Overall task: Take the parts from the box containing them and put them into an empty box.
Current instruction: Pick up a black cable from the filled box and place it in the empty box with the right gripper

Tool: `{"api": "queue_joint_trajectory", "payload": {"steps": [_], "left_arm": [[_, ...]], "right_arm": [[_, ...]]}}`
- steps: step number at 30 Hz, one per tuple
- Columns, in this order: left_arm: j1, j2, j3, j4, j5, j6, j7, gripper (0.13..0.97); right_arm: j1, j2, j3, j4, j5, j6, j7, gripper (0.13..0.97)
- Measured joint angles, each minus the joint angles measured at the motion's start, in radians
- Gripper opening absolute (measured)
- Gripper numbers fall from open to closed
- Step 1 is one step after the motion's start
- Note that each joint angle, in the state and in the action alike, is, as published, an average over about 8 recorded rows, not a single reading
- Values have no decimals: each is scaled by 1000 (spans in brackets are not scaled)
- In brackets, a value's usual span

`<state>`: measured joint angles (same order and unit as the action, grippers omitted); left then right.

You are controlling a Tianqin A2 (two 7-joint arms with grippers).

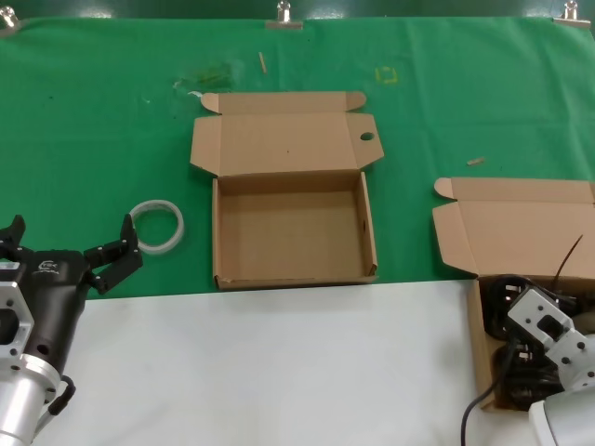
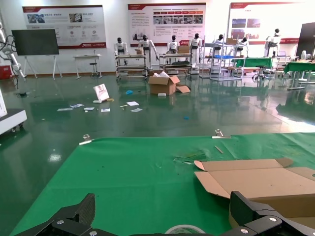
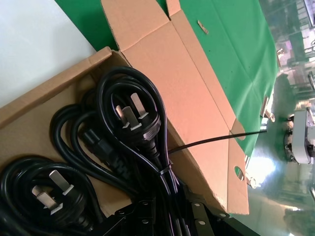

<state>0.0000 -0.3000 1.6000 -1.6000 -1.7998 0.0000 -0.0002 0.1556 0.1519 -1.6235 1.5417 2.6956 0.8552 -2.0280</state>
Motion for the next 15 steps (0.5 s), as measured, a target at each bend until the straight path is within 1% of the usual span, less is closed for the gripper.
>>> {"api": "queue_joint_trajectory", "payload": {"steps": [5, 8, 15], "left_arm": [[0, 0, 0, 0, 0, 0, 0, 966], [0, 0, 0, 0, 0, 0, 0, 966], [0, 0, 0, 0, 0, 0, 0, 966]], "right_arm": [[16, 0, -24, 26, -18, 23, 12, 249], [24, -1, -42, 72, -34, 48, 15, 230], [38, -1, -116, 192, -75, 97, 42, 225]]}}
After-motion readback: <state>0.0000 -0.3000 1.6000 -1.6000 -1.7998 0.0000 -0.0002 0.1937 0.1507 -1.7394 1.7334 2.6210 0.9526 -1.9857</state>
